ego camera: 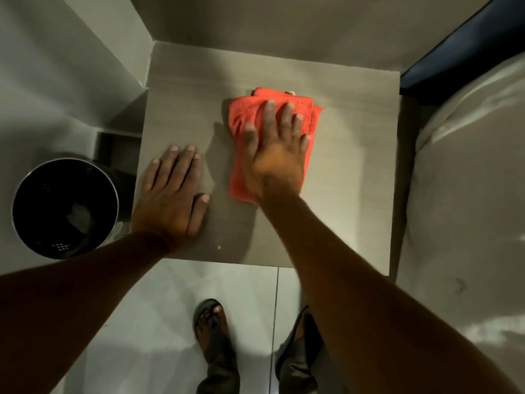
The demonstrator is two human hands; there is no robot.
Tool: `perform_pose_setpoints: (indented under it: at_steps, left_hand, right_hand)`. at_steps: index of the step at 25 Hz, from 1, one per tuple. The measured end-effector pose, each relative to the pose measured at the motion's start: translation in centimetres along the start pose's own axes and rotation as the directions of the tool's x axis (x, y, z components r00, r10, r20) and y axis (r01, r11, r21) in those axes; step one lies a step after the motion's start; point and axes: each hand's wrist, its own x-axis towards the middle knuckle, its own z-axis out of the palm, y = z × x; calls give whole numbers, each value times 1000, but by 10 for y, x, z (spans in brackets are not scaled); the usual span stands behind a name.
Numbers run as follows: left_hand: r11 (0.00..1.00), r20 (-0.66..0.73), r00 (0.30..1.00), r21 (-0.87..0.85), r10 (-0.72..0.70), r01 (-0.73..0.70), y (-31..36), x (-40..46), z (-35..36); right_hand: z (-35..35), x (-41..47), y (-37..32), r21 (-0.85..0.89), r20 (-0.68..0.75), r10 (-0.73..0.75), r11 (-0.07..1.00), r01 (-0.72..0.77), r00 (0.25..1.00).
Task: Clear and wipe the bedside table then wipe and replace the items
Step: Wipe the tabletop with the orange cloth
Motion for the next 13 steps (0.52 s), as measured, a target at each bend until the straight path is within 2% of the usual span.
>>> perform_pose_setpoints:
  at_steps: [1, 3, 6, 9, 11, 13]
  left_hand:
    - [1000, 12, 1000, -10, -4, 5, 0, 0, 0]
    - [1000, 19, 1000, -18, -16, 16, -1, -1, 2]
    - [1000, 26, 1000, 5, -5, 5, -3, -1, 5]
    - [999, 43, 999, 23, 25, -26, -2, -1, 2]
    - [997, 43, 998, -54, -51, 53, 3, -1, -8]
    - [961, -63, 982, -228, -178, 159, 27, 19, -18]
  right_hand:
    - [-13, 8, 18, 25, -60, 22, 999, -20, 998]
    - [-39, 22, 73, -36, -127, 51, 998, -56, 991]
    - [-57, 25, 141, -221, -88, 28, 974, -47, 996]
    - [-49, 26, 151, -285, -116, -61, 958, 26, 991]
    - [-47, 27, 150, -293, -127, -72, 956, 32, 989]
    - [-44, 27, 152, -286, -146, -97, 957, 52, 984]
